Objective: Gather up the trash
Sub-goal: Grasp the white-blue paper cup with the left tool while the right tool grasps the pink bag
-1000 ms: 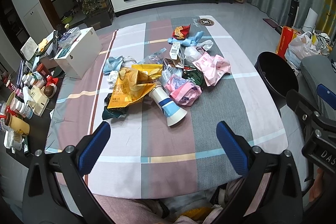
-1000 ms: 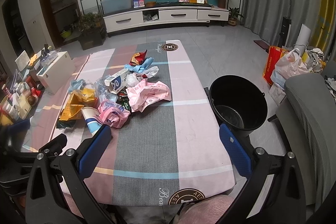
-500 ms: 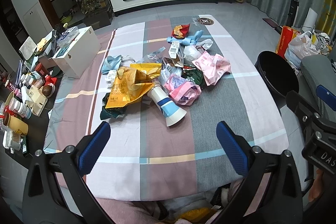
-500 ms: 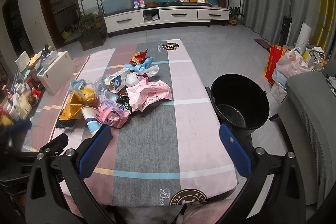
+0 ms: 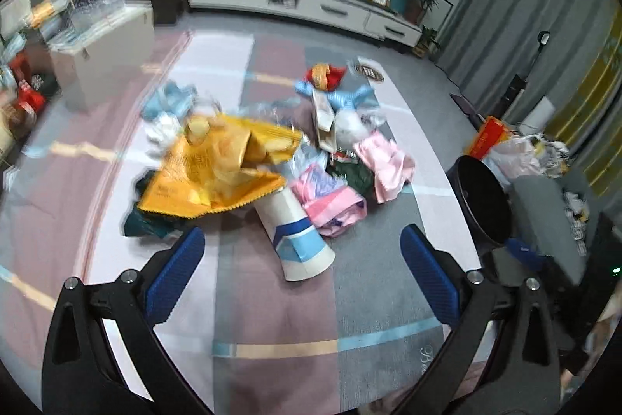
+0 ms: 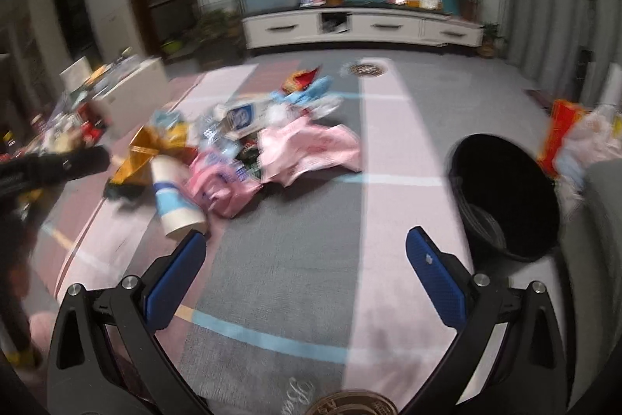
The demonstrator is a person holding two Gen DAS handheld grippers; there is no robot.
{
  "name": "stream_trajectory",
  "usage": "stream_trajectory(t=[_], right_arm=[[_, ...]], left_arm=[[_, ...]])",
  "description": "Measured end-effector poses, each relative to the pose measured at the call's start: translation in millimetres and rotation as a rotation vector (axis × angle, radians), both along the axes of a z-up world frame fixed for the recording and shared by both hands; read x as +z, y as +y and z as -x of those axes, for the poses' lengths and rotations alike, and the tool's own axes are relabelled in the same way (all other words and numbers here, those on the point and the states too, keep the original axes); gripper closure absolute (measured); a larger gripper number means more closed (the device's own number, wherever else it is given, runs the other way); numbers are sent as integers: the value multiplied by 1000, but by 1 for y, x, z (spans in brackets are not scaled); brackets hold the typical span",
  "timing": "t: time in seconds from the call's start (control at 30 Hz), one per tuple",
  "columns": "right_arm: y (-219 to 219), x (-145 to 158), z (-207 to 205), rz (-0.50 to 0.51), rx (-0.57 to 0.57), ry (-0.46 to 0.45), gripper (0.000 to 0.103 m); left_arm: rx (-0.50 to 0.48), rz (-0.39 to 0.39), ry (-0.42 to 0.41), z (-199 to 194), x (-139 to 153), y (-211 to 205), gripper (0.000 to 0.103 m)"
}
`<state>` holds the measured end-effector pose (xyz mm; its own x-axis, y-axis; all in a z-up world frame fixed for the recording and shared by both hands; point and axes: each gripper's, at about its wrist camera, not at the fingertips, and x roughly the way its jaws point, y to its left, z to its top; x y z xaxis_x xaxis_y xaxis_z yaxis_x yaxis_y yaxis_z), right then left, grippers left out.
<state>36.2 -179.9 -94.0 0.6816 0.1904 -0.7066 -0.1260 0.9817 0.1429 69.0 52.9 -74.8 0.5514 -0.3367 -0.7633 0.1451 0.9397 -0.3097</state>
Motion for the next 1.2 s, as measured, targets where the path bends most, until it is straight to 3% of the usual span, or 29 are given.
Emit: stream_trajectory(t=[0.13,0.27,0.3,0.4,0.63,0.77,0.97,1.13,1.2], right_arm=[[1,-13,-35,-60,59,19,2],[4,-19,-54,-73,101,0,2],[4,-22,-55,-100,117,4,3],[7,-30,-60,-160,150,21,3],[24,-40,-75,-205,219,52,10],[31,-42,-79,-272,256,74,14],[47,-44,-85,-320,283,69,18],[69,-51,-101,-261,281,59,24],[78,-57,-106,-204,261,59,37]], left_arm=[[-33,106,131,-17,-32,1,3],[-24,86,115,-22,-44,-15,4],[-12,74,113,-25,-49,-20,8],[-6,63,162,-35,-67,-28,34],[14,69,180,-45,-82,-26,64],[-17,78,181,-35,-76,-14,67],[-136,155,170,-7,-57,10,68],[-180,183,165,3,-51,18,68],[-194,197,171,3,-50,20,68]])
